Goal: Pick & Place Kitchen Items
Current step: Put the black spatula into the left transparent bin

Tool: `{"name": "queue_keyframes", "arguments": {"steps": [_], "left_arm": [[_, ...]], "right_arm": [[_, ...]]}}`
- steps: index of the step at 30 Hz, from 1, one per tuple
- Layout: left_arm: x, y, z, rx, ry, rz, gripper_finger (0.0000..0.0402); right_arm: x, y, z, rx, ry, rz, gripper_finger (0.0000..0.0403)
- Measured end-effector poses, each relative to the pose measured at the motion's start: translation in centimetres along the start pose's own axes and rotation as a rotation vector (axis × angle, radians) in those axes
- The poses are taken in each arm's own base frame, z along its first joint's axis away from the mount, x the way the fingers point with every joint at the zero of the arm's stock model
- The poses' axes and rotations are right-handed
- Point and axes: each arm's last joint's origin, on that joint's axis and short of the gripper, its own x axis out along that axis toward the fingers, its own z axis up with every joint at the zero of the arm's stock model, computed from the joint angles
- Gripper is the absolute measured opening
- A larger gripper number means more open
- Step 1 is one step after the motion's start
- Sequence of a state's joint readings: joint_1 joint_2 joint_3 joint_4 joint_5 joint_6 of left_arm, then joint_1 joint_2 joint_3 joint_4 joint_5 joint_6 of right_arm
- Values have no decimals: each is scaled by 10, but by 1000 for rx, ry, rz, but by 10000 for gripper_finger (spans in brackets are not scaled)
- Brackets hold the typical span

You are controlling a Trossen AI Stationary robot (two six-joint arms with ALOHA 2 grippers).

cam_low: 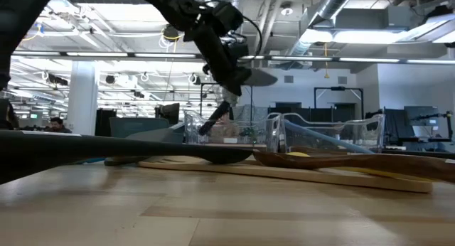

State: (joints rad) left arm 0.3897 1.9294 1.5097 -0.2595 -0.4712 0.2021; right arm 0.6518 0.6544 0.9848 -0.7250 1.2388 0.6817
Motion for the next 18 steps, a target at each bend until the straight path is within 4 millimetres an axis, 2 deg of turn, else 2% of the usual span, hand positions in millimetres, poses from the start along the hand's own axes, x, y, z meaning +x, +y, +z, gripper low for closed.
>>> {"name": "queue_keyframes", "arguments": {"steps": [7, 18], "left_arm": [[26, -3, -16, -64, 71, 10, 48], [34, 7, -29, -132, 162, -33, 40]], "right_arm": [[0, 0, 0, 0, 1, 1, 0], [0, 0, 0, 0, 2, 3, 0]]}}
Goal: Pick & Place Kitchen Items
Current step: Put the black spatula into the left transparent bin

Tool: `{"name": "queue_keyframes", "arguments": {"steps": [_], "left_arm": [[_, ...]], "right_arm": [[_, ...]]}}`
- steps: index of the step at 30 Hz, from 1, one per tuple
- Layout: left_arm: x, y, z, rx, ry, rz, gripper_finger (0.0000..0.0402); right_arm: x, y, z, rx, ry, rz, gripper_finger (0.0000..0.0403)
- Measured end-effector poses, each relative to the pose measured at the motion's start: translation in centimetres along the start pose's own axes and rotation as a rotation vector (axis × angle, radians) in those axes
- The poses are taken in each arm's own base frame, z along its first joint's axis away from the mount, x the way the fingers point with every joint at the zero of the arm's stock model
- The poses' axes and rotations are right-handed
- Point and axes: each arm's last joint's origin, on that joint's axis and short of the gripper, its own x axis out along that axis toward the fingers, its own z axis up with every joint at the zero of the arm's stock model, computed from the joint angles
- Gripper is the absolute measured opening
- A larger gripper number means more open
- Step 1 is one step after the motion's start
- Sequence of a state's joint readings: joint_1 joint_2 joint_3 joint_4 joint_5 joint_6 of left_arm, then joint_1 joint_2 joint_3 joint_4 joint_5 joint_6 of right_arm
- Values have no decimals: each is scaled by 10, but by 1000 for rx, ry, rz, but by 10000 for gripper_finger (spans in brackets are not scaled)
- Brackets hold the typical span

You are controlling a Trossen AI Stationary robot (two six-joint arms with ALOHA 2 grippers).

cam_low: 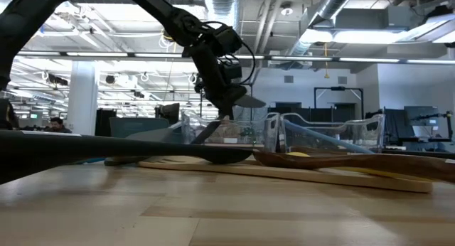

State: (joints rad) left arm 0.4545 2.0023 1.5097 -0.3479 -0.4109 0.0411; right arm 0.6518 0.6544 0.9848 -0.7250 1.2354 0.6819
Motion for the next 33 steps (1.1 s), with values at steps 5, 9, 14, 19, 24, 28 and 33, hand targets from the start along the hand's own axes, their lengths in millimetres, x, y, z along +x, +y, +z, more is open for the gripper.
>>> {"name": "queue_keyframes", "arguments": {"steps": [5, 9, 14, 19, 24, 28, 33], "left_arm": [[0, -1, -1, -18, 8, -25, 44], [0, -1, -1, -19, 7, -47, 46], [0, -2, 0, -20, 2, -52, 49], [0, -2, 0, -20, -2, -54, 65], [0, -3, 1, -21, -8, -76, 84], [0, -4, 1, -22, -9, -107, 96], [0, -4, 1, -21, -10, -107, 108]], "right_arm": [[0, 0, 0, 0, 0, 0, 0], [0, 0, 0, 0, 0, 0, 0], [0, 0, 0, 0, 0, 0, 0], [0, 0, 0, 0, 0, 0, 0], [0, 0, 0, -1, 0, 0, 0], [0, 0, 0, -1, 0, 0, 0], [0, 0, 0, 0, 0, 0, 0]]}}
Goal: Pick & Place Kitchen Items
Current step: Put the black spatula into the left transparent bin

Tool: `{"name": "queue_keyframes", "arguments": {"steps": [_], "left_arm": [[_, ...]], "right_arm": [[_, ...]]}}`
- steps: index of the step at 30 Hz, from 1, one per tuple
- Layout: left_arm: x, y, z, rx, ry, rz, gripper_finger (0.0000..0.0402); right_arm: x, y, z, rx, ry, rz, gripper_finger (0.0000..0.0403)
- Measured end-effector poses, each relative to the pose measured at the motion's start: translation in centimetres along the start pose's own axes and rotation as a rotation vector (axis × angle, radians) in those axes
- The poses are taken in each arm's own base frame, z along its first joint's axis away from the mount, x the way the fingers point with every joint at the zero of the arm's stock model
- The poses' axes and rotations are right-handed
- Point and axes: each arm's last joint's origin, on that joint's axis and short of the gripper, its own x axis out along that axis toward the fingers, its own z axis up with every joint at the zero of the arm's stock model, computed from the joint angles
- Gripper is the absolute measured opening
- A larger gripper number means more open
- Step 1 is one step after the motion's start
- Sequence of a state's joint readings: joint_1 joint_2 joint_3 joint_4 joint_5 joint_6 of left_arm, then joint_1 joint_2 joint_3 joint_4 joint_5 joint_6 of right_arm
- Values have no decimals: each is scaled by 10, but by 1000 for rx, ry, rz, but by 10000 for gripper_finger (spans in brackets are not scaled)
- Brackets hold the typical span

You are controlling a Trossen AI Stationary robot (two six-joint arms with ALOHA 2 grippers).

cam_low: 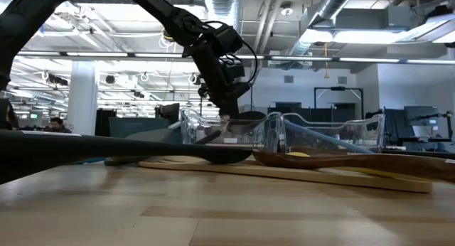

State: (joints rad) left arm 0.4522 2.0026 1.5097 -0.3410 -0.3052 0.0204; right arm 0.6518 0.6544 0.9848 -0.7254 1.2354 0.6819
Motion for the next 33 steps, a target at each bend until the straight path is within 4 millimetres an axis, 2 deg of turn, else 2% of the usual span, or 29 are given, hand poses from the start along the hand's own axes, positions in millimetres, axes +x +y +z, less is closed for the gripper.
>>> {"name": "queue_keyframes", "arguments": {"steps": [12, 19, 24, 33], "left_arm": [[-1, 0, 1, -2, -9, 5, 97], [-24, 1, 13, -3, -72, -1, 97], [-53, 10, 25, -1, -143, 3, 97], [-134, 26, 46, -40, -338, -52, 96]], "right_arm": [[0, 0, 0, 0, 0, 0, 0], [0, 0, 0, 0, 0, 0, 0], [0, 0, 0, 0, 0, 0, 0], [0, 0, 0, -1, 0, 0, 0]]}}
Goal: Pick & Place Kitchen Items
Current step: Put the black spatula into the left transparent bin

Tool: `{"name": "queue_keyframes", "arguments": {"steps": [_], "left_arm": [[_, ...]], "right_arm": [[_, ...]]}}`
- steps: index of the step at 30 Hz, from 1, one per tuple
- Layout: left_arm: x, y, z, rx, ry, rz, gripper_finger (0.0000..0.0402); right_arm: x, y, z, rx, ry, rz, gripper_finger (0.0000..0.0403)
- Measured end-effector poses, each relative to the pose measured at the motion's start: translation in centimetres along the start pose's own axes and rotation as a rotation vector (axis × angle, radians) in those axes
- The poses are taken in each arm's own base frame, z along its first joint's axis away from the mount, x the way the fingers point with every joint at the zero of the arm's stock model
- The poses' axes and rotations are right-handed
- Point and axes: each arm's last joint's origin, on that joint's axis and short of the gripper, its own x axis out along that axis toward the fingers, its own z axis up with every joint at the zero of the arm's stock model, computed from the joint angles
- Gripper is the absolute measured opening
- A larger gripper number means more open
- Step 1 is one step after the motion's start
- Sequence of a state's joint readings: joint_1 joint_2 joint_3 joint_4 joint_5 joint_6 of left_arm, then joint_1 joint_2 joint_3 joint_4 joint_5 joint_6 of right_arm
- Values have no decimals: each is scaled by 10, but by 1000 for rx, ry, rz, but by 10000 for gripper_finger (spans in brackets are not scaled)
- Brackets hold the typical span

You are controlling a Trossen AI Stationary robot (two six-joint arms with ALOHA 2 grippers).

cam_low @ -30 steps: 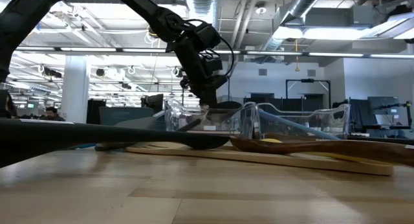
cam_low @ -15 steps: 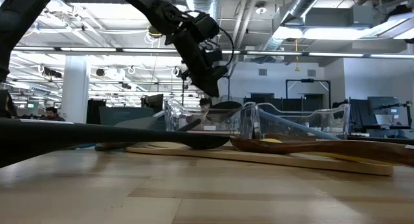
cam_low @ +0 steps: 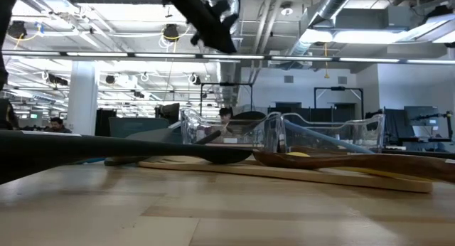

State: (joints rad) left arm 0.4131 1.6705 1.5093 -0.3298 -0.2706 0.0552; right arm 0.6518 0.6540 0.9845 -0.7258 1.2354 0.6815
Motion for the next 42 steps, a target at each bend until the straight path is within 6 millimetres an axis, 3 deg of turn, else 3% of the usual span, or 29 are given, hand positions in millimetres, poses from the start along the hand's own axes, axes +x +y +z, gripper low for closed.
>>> {"name": "queue_keyframes", "arguments": {"steps": [12, 15, 19, 22, 25, 29, 34, 42], "left_arm": [[-104, -16, 37, -16, -239, -159, 61], [-118, -19, 39, -14, -265, -183, 48], [-120, -25, 39, -7, -266, -201, 31], [-107, -34, 35, 12, -235, -209, 25], [-80, -46, 27, 33, -176, -196, 22], [-37, -53, 12, 107, -93, -42, 28], [9, -57, -13, 261, 41, 131, 63], [60, -69, -40, 442, 105, 150, 131]], "right_arm": [[0, 0, 0, -8, 2, 2, 0], [0, 1, -1, -10, 19, 23, 0], [0, 1, -1, -37, 41, 51, 0], [0, 3, -2, -42, 42, 49, 0], [1, 3, -2, -42, 40, 48, 0], [0, 3, -2, -37, 39, 49, 0], [0, 4, -2, -37, 56, 72, 0], [0, 4, -3, -41, 61, 75, 0]]}}
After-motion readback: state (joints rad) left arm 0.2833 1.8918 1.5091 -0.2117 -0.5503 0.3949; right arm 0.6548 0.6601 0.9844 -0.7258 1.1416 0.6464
